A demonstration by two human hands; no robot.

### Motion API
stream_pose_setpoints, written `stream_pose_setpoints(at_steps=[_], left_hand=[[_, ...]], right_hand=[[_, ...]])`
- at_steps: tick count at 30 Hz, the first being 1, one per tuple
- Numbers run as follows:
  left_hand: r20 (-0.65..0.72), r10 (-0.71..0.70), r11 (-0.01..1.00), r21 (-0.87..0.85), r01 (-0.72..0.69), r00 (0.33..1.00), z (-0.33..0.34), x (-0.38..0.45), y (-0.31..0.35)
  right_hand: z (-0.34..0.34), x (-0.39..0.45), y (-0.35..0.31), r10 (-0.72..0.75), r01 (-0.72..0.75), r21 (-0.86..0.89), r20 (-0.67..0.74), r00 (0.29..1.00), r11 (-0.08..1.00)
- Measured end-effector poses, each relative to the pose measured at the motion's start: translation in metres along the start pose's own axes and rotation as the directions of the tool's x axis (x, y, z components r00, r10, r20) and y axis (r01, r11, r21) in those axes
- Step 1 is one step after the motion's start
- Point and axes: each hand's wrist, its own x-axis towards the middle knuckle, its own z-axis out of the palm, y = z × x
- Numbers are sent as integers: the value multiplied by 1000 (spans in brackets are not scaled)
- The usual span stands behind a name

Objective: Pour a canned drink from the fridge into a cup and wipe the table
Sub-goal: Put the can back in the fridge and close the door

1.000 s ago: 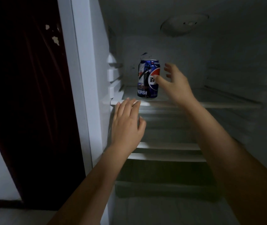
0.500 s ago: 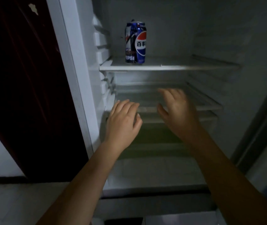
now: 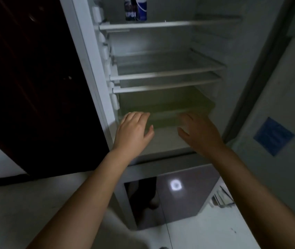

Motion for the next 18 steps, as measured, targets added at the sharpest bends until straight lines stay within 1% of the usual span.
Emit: stream_pose_setpoints(at_steps=[1,3,7,9,12,18], left_hand=[[24,8,1000,-17,-7,1000,-1,-11,2],[57,19,999,-46,-17,998,-5,-34,6],[100,22,997,-79,-14,995,-9,-75,16],[135,11,997,-82,0,991,-12,-92,22],[171,5,996,-89,10,985,-17,-117,33],[172,-3,996,-91,18,985,-31,-164,59]], right_hand=[[0,-12,-4,37,-36,-31,53,998,999],[-1,-38,-10,80,-77,-34,88,993,996],[-8,-88,-23,96,-98,38,56,994,994],[-13,-111,-30,139,-140,24,53,989,990],[-22,-144,-39,155,-154,-24,61,986,988],[-48,-199,-48,197,-194,-41,63,978,980]])
